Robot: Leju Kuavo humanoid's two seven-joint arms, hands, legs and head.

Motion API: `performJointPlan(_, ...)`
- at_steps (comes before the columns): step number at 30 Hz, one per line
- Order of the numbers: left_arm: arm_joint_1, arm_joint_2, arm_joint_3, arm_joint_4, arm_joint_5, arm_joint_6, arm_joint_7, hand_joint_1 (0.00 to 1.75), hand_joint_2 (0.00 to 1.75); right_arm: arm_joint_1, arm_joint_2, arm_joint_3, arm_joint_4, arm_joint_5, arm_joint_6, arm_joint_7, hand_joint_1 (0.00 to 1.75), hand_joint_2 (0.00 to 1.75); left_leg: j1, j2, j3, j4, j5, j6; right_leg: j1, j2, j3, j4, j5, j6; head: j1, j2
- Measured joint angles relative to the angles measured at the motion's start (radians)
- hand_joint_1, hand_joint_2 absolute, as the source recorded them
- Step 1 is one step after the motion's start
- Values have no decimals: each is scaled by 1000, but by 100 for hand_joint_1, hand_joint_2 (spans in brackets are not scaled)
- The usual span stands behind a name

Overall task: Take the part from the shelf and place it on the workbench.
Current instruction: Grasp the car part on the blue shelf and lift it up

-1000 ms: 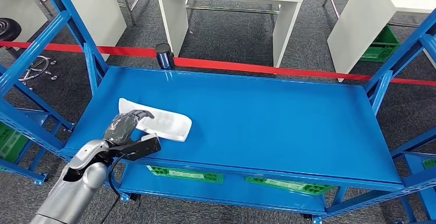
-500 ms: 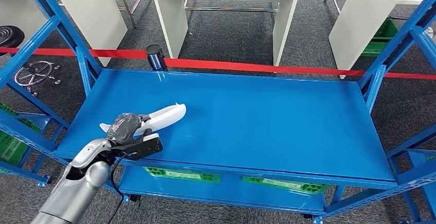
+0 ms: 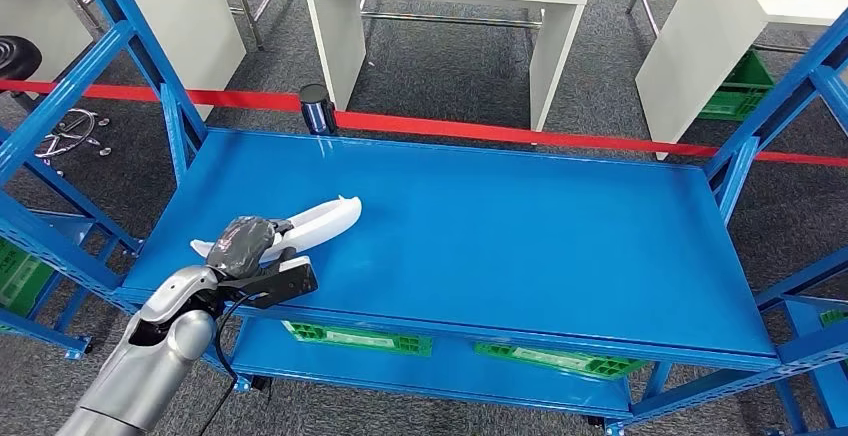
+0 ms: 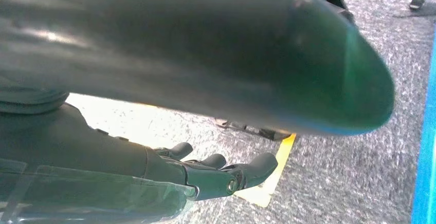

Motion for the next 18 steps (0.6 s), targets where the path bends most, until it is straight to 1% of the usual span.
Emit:
performJointPlan(1,0,0,-1,1,0,0,0,175,175,1,0,0,0,0,-2,-1,0,0,1,-1,0,2,-1,-1,-3,0,8,-18,13,10,0,0)
performJointPlan(2,0,-1,-2,2,0,0,0,175,175,1,-1,0,0,0,-3,-3,0,0,2,-1,0,5,-2,-3,-6,-1,37,-77,38,21,0,0)
performJointPlan(3,0,-1,-2,2,0,0,0,175,175,0,-2,0,0,-1,-4,-4,0,0,2,-2,-1,10,-5,-7,-10,-3,75,-153,66,31,0,0)
performJointPlan(4,0,-1,-2,2,0,0,0,175,175,0,-3,0,0,-2,-5,-6,0,0,0,-3,-4,18,-9,-13,-11,-4,108,-219,88,32,1,0)
performJointPlan(5,-1,0,-2,2,1,0,0,175,175,-1,-4,0,0,-2,-6,-8,0,0,-2,-4,-7,24,-12,-19,-11,-4,131,-262,102,28,1,0)
performJointPlan(6,-1,0,-3,2,1,0,-1,175,175,-1,-4,0,0,-3,-6,-9,0,0,-4,-4,-10,29,-15,-25,-10,-4,139,-279,106,20,1,0)
performJointPlan(7,-1,1,-3,2,2,0,-1,175,175,-1,-4,0,0,-3,-6,-10,0,0,-5,-5,-12,32,-16,-29,-7,-4,139,-278,106,10,0,0)
performJointPlan(8,-1,1,-3,2,7,0,-6,175,175,-2,-3,0,0,-3,-6,-11,0,0,-3,-6,-13,32,-16,-32,-8,-3,137,-277,107,2,0,0)
performJointPlan(9,1,-1,1,-2,31,-8,-29,175,175,-2,-3,0,0,-3,-7,-11,0,0,-1,-5,-16,38,-21,-36,-10,-3,138,-278,109,-3,0,0)
performJointPlan(10,6,-8,11,-15,79,-33,-75,175,175,-2,-3,0,0,-1,-9,-9,0,0,1,-5,-26,58,-36,-41,-12,-2,138,-278,110,-7,-2,0)
performJointPlan(11,15,-19,30,-45,163,-80,-142,175,175,-3,-3,0,0,1,-11,-6,0,0,3,-4,-45,99,-61,-46,-14,-2,138,-279,111,-11,-5,0)
performJointPlan(12,24,-36,52,-89,290,-150,-218,175,175,-4,-3,1,-1,5,-13,1,0,0,5,-4,-75,161,-95,-50,-13,-2,138,-279,111,-12,-8,0)
performJointPlan(13,32,-57,71,-144,452,-228,-278,175,175,-6,-4,2,-1,8,-14,9,0,0,6,-4,-110,236,-129,-53,-13,-3,137,-278,111,-13,-11,0)
performJointPlan(14,34,-78,83,-203,650,-301,-313,175,175,-10,-3,4,-1,11,-14,18,0,0,7,-3,-142,303,-153,-54,-12,-4,137,-278,110,-13,-11,0)
performJointPlan(15,31,-97,86,-258,847,-358,-325,175,175,-16,-3,5,-3,14,-15,25,0,0,8,-3,-161,343,-160,-55,-11,-4,137,-278,110,-14,-11,0)
performJointPlan(16,21,-115,85,-313,1042,-400,-320,175,175,-23,-3,7,-6,17,-16,29,0,0,8,-3,-160,339,-144,-53,-11,-3,139,-278,109,-14,-12,0)
performJointPlan(17,6,-129,81,-367,1206,-431,-309,175,175,-29,-3,9,-10,19,-17,33,0,0,9,-3,-138,293,-112,-49,-11,-1,141,-278,109,-14,-12,0)
performJointPlan(18,-13,-143,76,-416,1320,-456,-294,175,175,-35,-3,11,-15,22,-18,37,0,0,8,-3,-105,221,-73,-43,-11,1,143,-278,109,-13,-12,0)
